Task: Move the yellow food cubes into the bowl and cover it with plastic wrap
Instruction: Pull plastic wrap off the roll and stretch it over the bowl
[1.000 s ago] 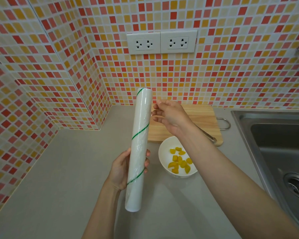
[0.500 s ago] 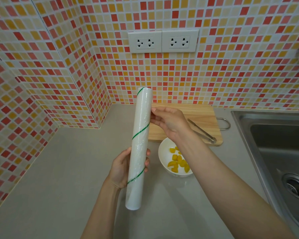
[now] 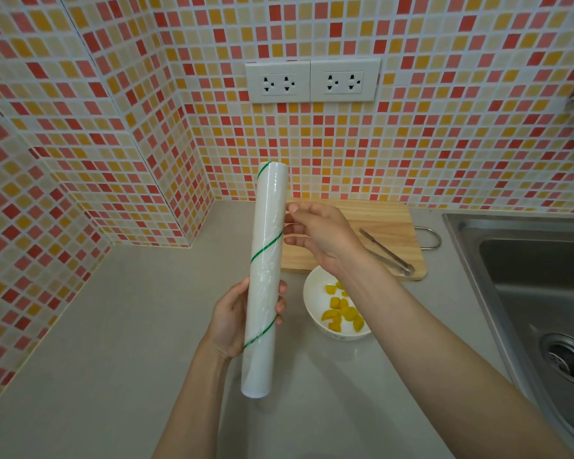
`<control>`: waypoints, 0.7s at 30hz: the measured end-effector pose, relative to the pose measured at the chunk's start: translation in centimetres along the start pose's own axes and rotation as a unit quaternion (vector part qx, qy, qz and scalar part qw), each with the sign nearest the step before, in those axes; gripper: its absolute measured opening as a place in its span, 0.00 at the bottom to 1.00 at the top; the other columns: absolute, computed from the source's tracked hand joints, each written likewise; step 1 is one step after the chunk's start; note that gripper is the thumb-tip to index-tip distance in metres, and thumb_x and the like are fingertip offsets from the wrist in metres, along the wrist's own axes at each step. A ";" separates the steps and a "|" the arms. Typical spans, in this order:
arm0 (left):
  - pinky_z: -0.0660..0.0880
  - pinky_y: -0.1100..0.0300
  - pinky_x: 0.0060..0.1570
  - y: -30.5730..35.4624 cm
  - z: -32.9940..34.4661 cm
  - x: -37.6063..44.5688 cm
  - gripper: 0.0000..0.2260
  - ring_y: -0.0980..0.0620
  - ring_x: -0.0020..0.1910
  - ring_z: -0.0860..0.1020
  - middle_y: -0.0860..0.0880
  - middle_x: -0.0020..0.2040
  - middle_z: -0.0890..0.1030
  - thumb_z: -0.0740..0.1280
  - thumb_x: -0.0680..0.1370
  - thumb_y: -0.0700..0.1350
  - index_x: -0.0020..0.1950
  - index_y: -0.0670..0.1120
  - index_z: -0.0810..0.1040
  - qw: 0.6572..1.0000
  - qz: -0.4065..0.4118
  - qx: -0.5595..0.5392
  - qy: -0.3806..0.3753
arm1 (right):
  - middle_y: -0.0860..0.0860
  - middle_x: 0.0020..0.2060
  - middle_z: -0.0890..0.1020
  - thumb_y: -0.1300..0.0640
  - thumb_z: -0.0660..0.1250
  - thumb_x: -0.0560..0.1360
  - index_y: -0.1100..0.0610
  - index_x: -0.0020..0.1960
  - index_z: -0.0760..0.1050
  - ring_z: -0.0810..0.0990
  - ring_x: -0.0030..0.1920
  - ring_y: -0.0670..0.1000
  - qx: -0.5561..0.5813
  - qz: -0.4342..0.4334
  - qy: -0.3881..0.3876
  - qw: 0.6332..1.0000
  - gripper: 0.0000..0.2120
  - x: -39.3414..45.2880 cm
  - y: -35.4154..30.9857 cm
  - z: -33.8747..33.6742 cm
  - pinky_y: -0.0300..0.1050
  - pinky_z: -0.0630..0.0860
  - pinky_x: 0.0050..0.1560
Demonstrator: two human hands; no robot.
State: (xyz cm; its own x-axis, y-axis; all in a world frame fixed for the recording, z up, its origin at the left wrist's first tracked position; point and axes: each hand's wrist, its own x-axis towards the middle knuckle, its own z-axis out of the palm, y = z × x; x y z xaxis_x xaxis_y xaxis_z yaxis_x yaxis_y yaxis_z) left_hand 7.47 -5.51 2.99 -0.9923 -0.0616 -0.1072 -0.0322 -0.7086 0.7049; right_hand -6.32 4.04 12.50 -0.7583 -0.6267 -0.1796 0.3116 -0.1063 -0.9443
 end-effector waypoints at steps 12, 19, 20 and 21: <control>0.76 0.54 0.35 -1.1 0.3 0.0 0.24 0.46 0.35 0.77 0.42 0.43 0.79 0.75 0.64 0.54 0.54 0.41 0.79 0.999 -0.044 0.025 0.019 | 0.55 0.36 0.80 0.66 0.66 0.74 0.60 0.38 0.77 0.78 0.36 0.52 0.021 0.023 0.061 0.998 0.06 -0.3 1.8 -1.6 0.41 0.77 0.35; 0.76 0.55 0.36 -1.1 0.3 0.1 0.17 0.46 0.35 0.77 0.42 0.43 0.80 0.60 0.74 0.52 0.54 0.41 0.76 0.995 -0.054 0.068 0.054 | 0.54 0.36 0.73 0.62 0.53 0.80 0.58 0.39 0.71 0.74 0.32 0.49 -0.108 0.040 0.002 0.993 0.13 -0.5 1.2 -1.8 0.41 0.71 0.32; 0.76 0.55 0.35 -1.2 0.3 0.1 0.17 0.47 0.34 0.77 0.42 0.43 0.80 0.57 0.75 0.51 0.54 0.41 0.77 0.995 -0.049 0.064 0.061 | 0.53 0.36 0.73 0.62 0.53 0.80 0.58 0.39 0.71 0.74 0.33 0.49 -0.099 0.041 -0.001 0.994 0.13 -0.6 1.1 -1.8 0.41 0.71 0.32; 0.76 0.55 0.35 -1.3 0.3 0.2 0.17 0.47 0.34 0.77 0.42 0.43 0.80 0.56 0.75 0.50 0.54 0.41 0.77 0.995 -0.044 0.058 0.067 | 0.53 0.36 0.73 0.63 0.54 0.80 0.58 0.39 0.71 0.74 0.33 0.50 -0.085 0.041 0.001 0.996 0.13 -0.6 1.1 -1.8 0.41 0.71 0.32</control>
State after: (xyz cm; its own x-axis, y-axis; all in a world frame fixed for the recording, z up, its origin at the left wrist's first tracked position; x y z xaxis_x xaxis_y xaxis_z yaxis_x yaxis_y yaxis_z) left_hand 7.32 -4.39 2.30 -0.9605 -0.1013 -0.2592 -0.1398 -0.6296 0.7642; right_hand -6.50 5.69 11.07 -0.7361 -0.6256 -0.2586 0.2713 0.0775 -0.9594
